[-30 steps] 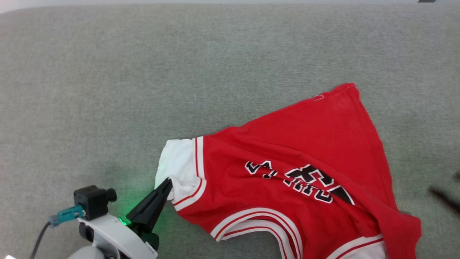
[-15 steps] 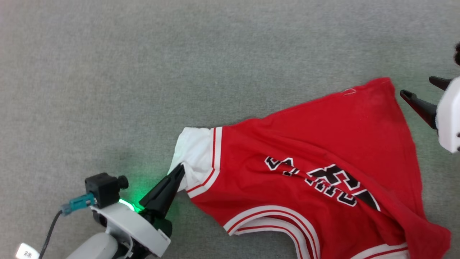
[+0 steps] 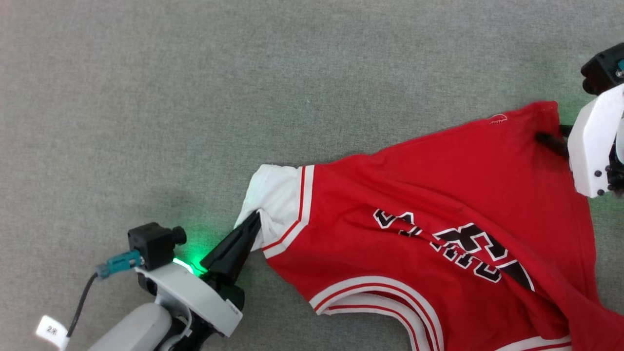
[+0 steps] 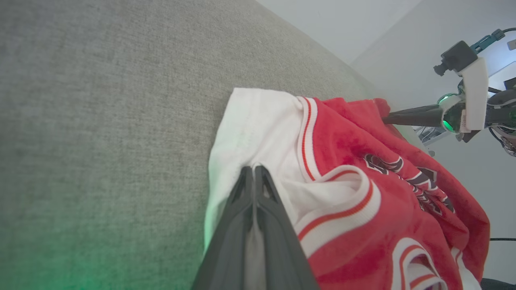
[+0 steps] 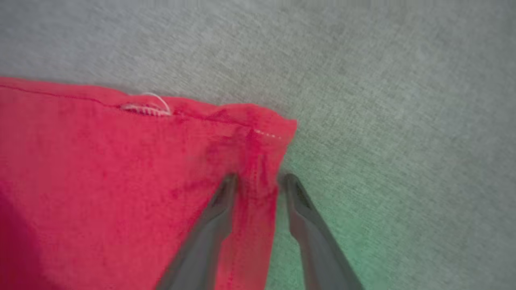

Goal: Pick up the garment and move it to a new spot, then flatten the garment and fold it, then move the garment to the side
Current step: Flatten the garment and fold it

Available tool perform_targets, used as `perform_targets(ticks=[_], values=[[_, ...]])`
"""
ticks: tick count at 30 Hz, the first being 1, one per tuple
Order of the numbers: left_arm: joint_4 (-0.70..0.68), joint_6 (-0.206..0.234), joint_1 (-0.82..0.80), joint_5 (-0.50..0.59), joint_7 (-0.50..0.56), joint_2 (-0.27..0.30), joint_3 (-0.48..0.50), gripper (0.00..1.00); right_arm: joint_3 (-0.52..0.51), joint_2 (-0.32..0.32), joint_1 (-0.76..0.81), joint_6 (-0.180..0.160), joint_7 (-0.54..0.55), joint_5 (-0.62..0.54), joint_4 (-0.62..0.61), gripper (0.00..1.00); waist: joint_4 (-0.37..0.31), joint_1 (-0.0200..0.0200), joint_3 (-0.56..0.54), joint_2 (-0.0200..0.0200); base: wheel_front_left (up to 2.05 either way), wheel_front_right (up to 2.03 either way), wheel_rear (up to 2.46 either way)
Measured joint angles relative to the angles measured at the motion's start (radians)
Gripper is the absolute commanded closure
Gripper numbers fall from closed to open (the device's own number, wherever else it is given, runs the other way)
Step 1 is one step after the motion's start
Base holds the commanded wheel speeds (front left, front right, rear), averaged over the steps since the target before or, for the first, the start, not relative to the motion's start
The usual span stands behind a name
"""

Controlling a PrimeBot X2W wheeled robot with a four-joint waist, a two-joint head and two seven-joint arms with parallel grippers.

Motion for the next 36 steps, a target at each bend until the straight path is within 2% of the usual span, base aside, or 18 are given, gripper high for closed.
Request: perform_targets(ticks=[7,13,17,19,24,28,30,33,36], values=[[0.032,-0.003,-0.113,-0.038,0.035,0.005,-0.001,1.0,-0.031,0.027,-0.054,0.001,-0.184,0.039,0.078,1.0,-0.014,0.0,-0.016,0.0,0.0,0.0,0.0],[0.105,-0.004,-0.333,-0.095,0.112,0.001,0.049,1.0,-0.169,0.079,-0.18,0.001,-0.378,0.016,0.194,1.0,-0.029,0.0,-0.014,0.0,0.0,0.0,0.0],[0.197,0.007,-0.562,-0.11,0.165,-0.034,0.105,1.0,-0.268,0.128,-0.297,0.001,-0.482,-0.008,0.279,1.0,-0.038,0.0,0.007,0.0,0.0,0.0,0.0],[0.254,0.028,-0.691,-0.13,0.176,-0.062,0.15,1.0,-0.312,0.153,-0.369,0.001,-0.541,-0.033,0.313,1.0,-0.044,0.0,0.021,0.0,0.0,0.0,0.0],[0.43,0.045,-1.008,-0.142,0.193,-0.127,0.209,1.0,-0.401,0.21,-0.563,0.001,-0.683,-0.099,0.409,1.0,-0.066,0.0,0.06,0.0,0.0,0.0,0.0],[0.562,0.046,-1.226,-0.142,0.139,-0.17,0.267,1.0,-0.457,0.248,-0.715,0.001,-0.794,-0.134,0.468,1.0,-0.089,0.0,0.082,0.0,0.0,0.0,0.0],[0.604,0.03,-1.307,-0.147,0.094,-0.185,0.295,1.0,-0.47,0.261,-0.763,0.001,-0.831,-0.151,0.494,1.0,-0.099,0.0,0.088,0.0,0.0,0.0,0.0],[0.629,0.003,-1.348,-0.187,0.075,-0.212,0.316,1.0,-0.465,0.277,-0.779,0.001,-0.865,-0.157,0.531,1.0,-0.107,0.0,0.086,0.0,0.0,0.0,0.0],[0.627,-0.003,-1.303,-0.199,0.081,-0.213,0.295,1.0,-0.424,0.276,-0.737,0.001,-0.864,-0.158,0.554,1.0,-0.104,0.0,0.076,0.0,0.0,0.0,0.0]])
